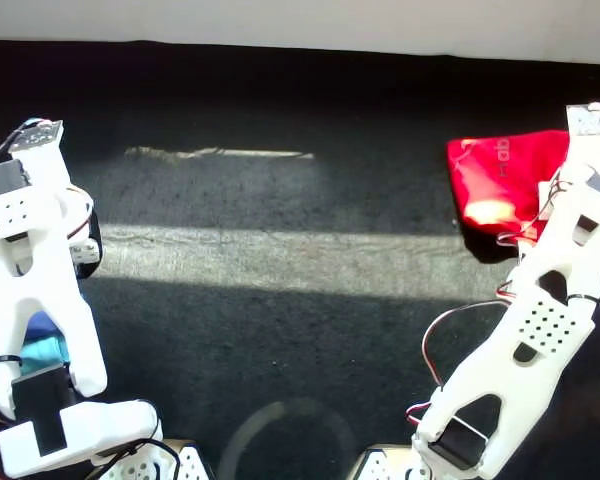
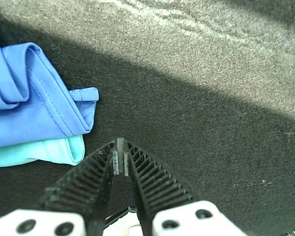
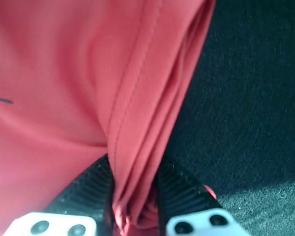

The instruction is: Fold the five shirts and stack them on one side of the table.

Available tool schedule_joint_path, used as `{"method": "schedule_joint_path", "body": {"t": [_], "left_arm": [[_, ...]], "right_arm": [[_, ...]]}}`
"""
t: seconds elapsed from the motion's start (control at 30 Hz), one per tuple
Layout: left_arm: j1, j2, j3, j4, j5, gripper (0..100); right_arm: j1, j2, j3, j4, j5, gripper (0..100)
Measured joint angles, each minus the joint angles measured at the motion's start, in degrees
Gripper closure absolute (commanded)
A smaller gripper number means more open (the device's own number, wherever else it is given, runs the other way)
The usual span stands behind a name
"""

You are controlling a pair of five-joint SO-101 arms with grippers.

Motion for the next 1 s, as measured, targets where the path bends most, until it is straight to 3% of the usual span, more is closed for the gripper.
{"method": "schedule_joint_path", "body": {"t": [0.23,0.5,0.67,0.8,1.0], "left_arm": [[-0.1,0.0,0.0,0.0,0.0,85],[-0.1,0.0,-0.6,0.9,0.0,82],[-1.0,0.0,-7.6,5.3,-0.2,81],[-7.2,0.0,-14.7,7.6,-0.6,81],[-22.5,0.0,-17.8,5.2,-12.7,81]], "right_arm": [[-1.7,1.1,-12.1,14.1,-1.8,70.4],[-3.6,1.2,-30.2,25.9,-3.2,70.1],[-3.8,1.2,-36.6,32.6,-3.2,70.1],[-5.8,1.2,-44.8,42.3,-3.2,70.1],[-6.9,1.2,-47.6,44.6,-6.9,70.2]]}}
